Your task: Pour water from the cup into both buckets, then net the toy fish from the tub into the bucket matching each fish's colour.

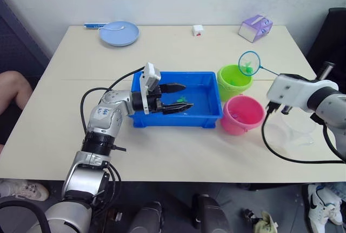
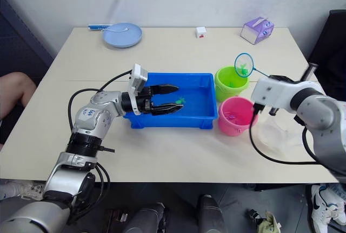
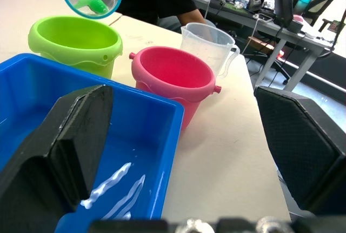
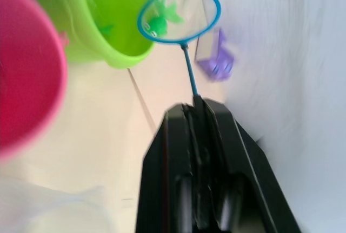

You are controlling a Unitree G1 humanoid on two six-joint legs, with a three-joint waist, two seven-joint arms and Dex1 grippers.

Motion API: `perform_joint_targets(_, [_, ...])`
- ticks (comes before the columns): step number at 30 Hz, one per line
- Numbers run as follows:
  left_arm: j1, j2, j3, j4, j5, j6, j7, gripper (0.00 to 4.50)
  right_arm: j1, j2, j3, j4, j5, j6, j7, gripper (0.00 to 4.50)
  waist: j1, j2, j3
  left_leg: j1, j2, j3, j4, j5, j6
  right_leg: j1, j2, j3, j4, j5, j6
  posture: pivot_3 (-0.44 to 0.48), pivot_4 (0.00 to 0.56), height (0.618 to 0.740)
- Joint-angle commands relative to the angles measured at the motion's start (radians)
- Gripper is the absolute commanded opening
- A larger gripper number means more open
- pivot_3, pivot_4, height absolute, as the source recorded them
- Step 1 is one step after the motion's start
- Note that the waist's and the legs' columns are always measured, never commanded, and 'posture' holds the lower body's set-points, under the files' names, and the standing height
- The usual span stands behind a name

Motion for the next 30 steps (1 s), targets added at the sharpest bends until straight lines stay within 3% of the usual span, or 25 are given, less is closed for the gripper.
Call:
perform_joint_targets(1, [-0.005, 0.015, 0.016, -0.038, -0.002, -0.004, 0.006, 4.50, -0.014, -0.017, 0.033, 0.093, -0.108, -0.226, -0.030, 0.76, 0.000, 0.000, 0.000, 0.000, 0.000, 0.000, 0.000, 0.000, 0.000, 0.000, 0.000, 0.000, 0.000, 0.000, 0.000, 0.000, 0.150, 0.740])
perform_joint_targets(5, [0.011, 0.031, 0.027, -0.050, -0.003, -0.002, 0.018, 4.50, -0.073, -0.013, -0.052, 0.189, -0.131, -0.288, -0.092, 0.76, 0.001, 0.000, 0.000, 0.000, 0.000, 0.000, 0.001, 0.000, 0.000, 0.000, 0.000, 0.000, 0.000, 0.000, 0.000, 0.000, 0.150, 0.740])
perform_joint_targets(11, [0.012, 0.039, 0.030, -0.047, -0.004, -0.008, 0.026, 4.50, -0.072, 0.033, -0.064, 0.214, -0.157, -0.351, -0.073, 0.76, 0.001, 0.000, 0.000, 0.000, 0.001, -0.001, 0.001, 0.000, 0.000, 0.001, 0.001, 0.000, -0.001, 0.000, 0.000, 0.000, 0.150, 0.740])
perform_joint_targets(14, [0.013, 0.042, 0.030, -0.051, -0.004, -0.008, 0.025, 4.50, -0.030, 0.052, -0.023, 0.187, -0.128, -0.387, 0.027, 0.76, 0.003, 0.000, 0.000, 0.000, 0.001, -0.001, 0.001, 0.000, 0.000, 0.001, 0.000, 0.000, -0.001, 0.000, 0.000, 0.000, 0.150, 0.740])
perform_joint_targets(21, [0.003, 0.052, 0.038, -0.034, 0.000, -0.023, 0.025, 4.50, -0.098, 0.104, -0.096, 0.204, -0.237, -0.342, -0.074, 0.76, 0.001, 0.001, 0.000, 0.000, 0.000, -0.002, 0.002, 0.000, 0.000, 0.002, 0.000, 0.000, 0.000, 0.000, 0.000, 0.000, 0.150, 0.740])
perform_joint_targets(23, [0.001, 0.054, 0.037, -0.026, 0.002, -0.029, 0.023, 4.50, -0.098, 0.111, -0.086, 0.209, -0.228, -0.363, -0.054, 0.76, 0.001, 0.001, 0.000, 0.000, 0.001, -0.002, 0.001, 0.000, 0.000, 0.001, 0.001, 0.000, -0.001, 0.000, 0.000, 0.000, 0.150, 0.740])
perform_joint_targets(25, [0.000, 0.054, 0.037, -0.026, 0.002, -0.030, 0.024, 4.50, -0.046, 0.098, -0.029, 0.197, -0.166, -0.437, 0.062, 0.76, 0.001, 0.001, 0.000, 0.000, 0.001, -0.002, 0.001, 0.000, 0.000, 0.002, 0.001, 0.000, -0.001, 0.000, 0.000, 0.000, 0.150, 0.740])
perform_joint_targets(30, [-0.003, 0.054, 0.039, -0.019, 0.004, -0.037, 0.026, 4.50, -0.055, 0.139, -0.085, 0.201, -0.232, -0.378, -0.001, 0.76, 0.003, 0.001, 0.000, 0.000, 0.000, -0.004, 0.002, 0.000, 0.000, 0.004, 0.000, 0.000, -0.002, 0.000, 0.000, 0.000, 0.150, 0.740])
